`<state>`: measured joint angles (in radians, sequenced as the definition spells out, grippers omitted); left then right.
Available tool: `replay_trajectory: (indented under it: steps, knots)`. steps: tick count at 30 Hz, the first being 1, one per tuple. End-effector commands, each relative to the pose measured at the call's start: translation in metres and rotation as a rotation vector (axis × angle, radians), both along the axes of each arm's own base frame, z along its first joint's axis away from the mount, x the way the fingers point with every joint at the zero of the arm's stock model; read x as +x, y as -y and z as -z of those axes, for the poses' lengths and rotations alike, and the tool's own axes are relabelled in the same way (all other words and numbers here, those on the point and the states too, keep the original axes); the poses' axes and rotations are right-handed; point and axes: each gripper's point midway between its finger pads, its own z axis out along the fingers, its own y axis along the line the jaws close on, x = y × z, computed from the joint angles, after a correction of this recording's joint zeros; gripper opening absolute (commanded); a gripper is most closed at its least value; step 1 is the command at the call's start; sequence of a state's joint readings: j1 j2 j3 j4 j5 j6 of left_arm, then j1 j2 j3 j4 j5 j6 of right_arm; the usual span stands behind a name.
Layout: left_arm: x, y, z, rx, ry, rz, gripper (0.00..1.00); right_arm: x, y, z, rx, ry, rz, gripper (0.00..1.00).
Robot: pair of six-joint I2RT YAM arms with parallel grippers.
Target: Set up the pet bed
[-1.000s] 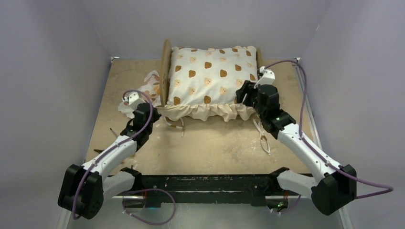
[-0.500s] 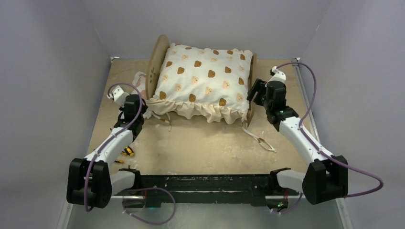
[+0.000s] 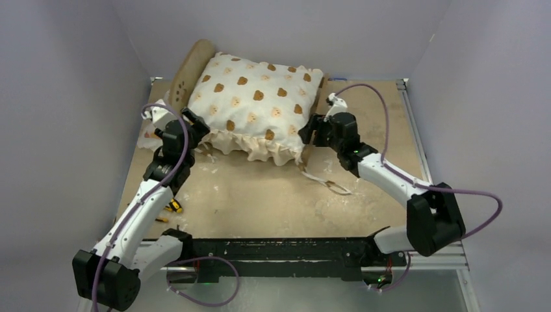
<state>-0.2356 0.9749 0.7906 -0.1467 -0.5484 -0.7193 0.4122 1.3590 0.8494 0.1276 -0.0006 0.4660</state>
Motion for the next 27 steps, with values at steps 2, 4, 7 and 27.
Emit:
replay_trajectory:
  steps: [2,4,7,27]
  knots:
    - [-0.011,0.080,-0.018,0.040,-0.019,0.301,0.68,-0.020,-0.100,-0.057,0.180,0.104,-0.301,0.69]
    - [-0.015,0.103,-0.011,0.027,-0.033,0.399,0.68,-0.026,-0.102,-0.058,0.156,0.109,-0.324,0.70]
    - [-0.024,0.132,0.005,0.015,-0.072,0.522,0.68,-0.037,-0.089,-0.055,0.098,0.127,-0.319,0.72]
    - [-0.108,0.213,0.126,-0.209,-0.222,0.873,0.69,-0.078,-0.035,0.093,-0.053,-0.112,-0.170,0.70]
